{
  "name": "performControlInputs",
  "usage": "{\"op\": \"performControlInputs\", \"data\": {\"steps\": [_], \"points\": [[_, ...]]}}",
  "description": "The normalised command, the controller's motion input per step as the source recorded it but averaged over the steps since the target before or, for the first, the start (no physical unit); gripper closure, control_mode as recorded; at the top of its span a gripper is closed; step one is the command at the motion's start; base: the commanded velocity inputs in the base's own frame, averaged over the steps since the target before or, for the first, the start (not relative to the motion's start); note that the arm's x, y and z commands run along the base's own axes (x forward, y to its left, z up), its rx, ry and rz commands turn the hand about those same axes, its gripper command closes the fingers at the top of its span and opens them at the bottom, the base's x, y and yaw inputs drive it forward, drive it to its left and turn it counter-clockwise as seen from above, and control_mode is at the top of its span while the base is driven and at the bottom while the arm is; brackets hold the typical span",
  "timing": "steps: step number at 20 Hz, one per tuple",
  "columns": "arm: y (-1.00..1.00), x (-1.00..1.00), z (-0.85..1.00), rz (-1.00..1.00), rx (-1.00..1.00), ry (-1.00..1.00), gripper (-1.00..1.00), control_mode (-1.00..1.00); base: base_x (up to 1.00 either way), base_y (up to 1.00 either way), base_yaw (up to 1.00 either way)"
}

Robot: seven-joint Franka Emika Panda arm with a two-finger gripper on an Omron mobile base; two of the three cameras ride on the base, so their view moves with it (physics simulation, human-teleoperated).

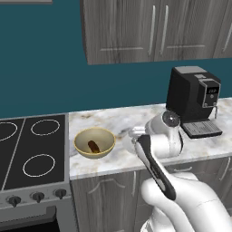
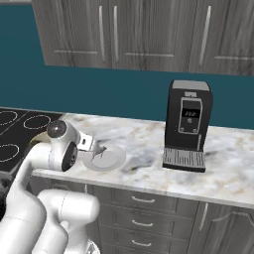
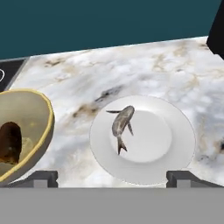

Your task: Place the fish on the plate and place the sweet potato on the same plate.

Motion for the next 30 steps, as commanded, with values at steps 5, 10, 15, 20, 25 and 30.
{"op": "performControlInputs", "data": {"steps": [5,10,15,20,25,30], "points": [[0.83,-0.19,0.79,0.0,0.0,-0.04,-1.0,-1.0,0.0,0.0,0.0],[0.3,0.0,0.9,0.04,0.0,0.17,-1.0,-1.0,0.0,0.0,0.0],[0.01,0.03,0.34,0.17,0.01,0.43,-1.0,-1.0,0.0,0.0,0.0],[0.24,0.03,0.03,0.02,-0.05,0.48,-1.0,-1.0,0.0,0.0,0.0],[0.14,0.27,-0.03,-0.01,-0.06,0.33,-1.0,-1.0,0.0,0.0,0.0],[0.39,0.41,-0.33,0.0,0.0,0.0,-1.0,-1.0,0.0,0.0,0.0]]}}
